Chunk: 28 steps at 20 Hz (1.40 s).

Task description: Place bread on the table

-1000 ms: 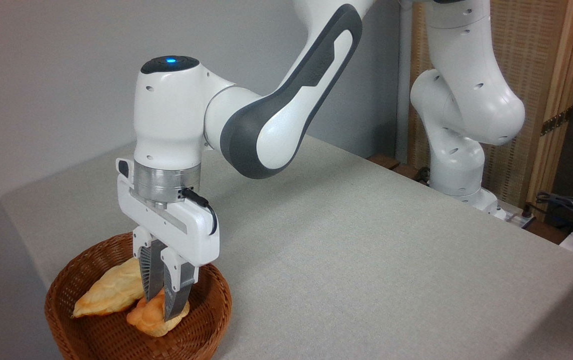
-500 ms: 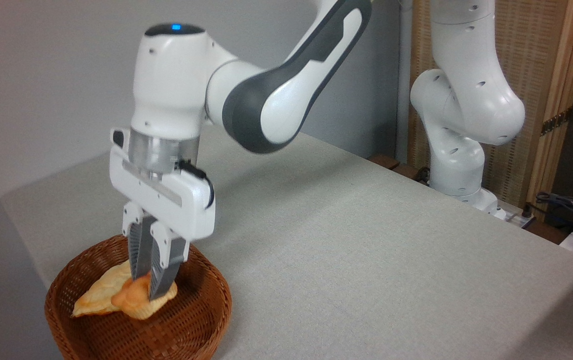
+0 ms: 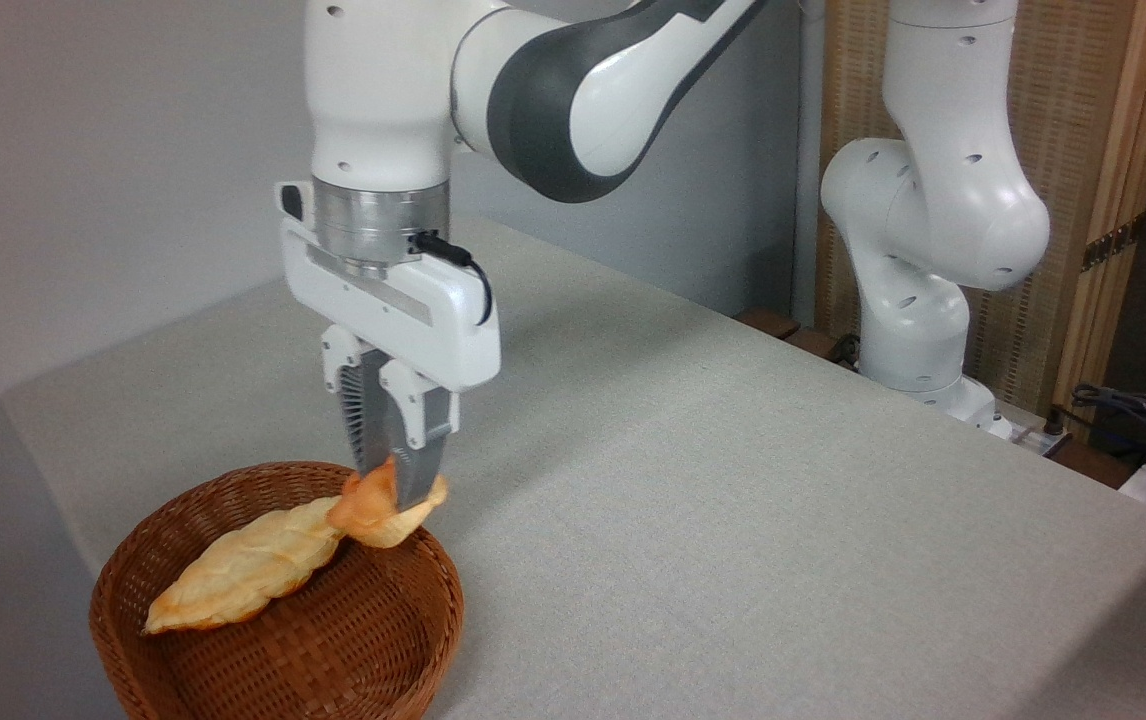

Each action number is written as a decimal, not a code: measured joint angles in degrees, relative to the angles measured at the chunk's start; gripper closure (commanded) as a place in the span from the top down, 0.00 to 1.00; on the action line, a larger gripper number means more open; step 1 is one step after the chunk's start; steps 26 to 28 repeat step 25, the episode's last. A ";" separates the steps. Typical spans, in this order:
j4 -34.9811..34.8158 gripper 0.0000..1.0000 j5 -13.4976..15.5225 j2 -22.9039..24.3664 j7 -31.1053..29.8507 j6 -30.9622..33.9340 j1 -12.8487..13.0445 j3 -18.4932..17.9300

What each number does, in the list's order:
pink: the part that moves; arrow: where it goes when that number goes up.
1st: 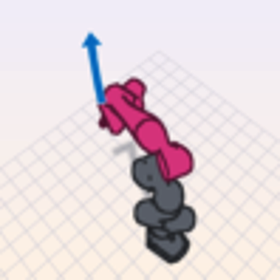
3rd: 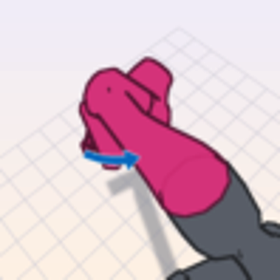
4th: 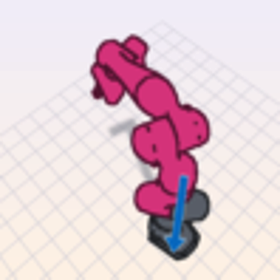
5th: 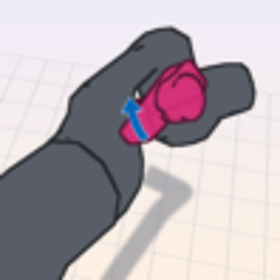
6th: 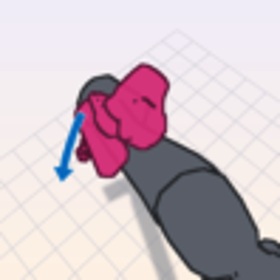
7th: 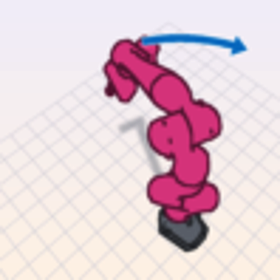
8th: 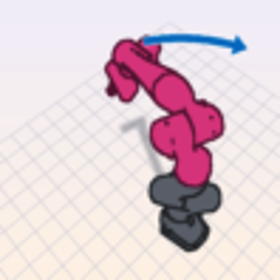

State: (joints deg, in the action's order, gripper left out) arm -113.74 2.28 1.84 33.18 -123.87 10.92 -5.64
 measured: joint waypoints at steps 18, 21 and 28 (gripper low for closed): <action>-6.07 1.00 0.00 6.45 3.06 6.92 2.08 0.12; -1.12 1.00 0.00 6.66 2.04 8.94 2.12 0.31; 1.48 1.00 -0.74 6.61 1.97 13.88 2.13 0.40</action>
